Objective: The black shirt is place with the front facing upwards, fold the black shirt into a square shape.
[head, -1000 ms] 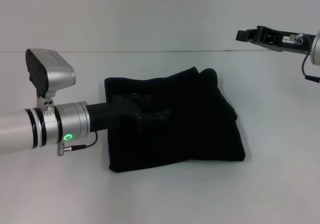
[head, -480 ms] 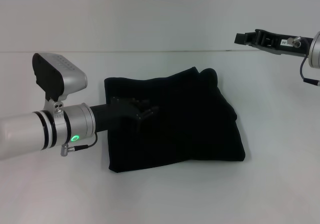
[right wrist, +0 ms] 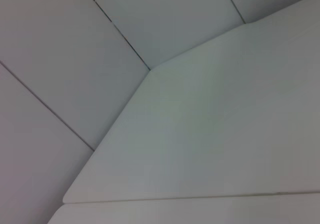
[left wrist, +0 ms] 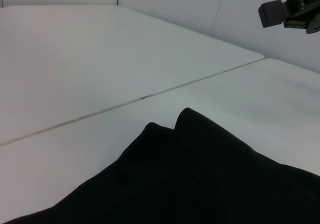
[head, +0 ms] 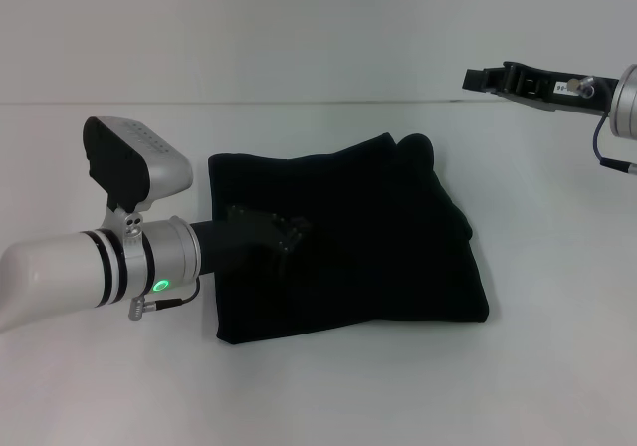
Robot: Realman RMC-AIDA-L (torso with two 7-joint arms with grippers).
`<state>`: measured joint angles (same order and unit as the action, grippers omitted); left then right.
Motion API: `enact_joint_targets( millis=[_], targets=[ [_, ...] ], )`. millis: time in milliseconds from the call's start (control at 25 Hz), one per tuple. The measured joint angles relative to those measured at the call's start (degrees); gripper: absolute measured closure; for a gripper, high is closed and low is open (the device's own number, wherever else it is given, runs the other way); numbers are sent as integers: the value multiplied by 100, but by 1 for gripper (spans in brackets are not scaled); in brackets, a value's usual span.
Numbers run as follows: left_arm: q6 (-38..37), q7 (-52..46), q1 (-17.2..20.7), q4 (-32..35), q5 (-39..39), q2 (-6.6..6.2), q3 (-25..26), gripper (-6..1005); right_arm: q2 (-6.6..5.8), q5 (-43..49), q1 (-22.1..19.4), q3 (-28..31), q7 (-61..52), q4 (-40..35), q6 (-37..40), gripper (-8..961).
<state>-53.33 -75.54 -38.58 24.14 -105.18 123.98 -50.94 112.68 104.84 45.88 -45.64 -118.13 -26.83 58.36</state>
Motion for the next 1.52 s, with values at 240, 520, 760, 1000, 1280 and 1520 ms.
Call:
enact_joint_targets(
  millis=[240,520,760,1000,1280,1520],
  targets=[
    [-439,-157,-33,53,54,-24,121,945,-10,2,13,-181,-12,10,55,947],
    [-1487,-269,17,280,69,-134,1124,936,1,117,181,-929,-76,254,-65,941],
    [-1470,-271,17,284,116,-144,1482,907,343,720,409,-1327,-11,407,-831,936],
    [-1489,-273,45,284,140,-147,1494,685,695,1356,597,-1573,-22,434,-1675,931],
    [-1537,-276,116,284,148,-147,1499,601,742,1460,655,-2024,4,679,-2483,925],
    [-1553,-277,148,284,148,-147,1499,588,747,1436,543,-2030,4,361,-2514,919]
  ],
)
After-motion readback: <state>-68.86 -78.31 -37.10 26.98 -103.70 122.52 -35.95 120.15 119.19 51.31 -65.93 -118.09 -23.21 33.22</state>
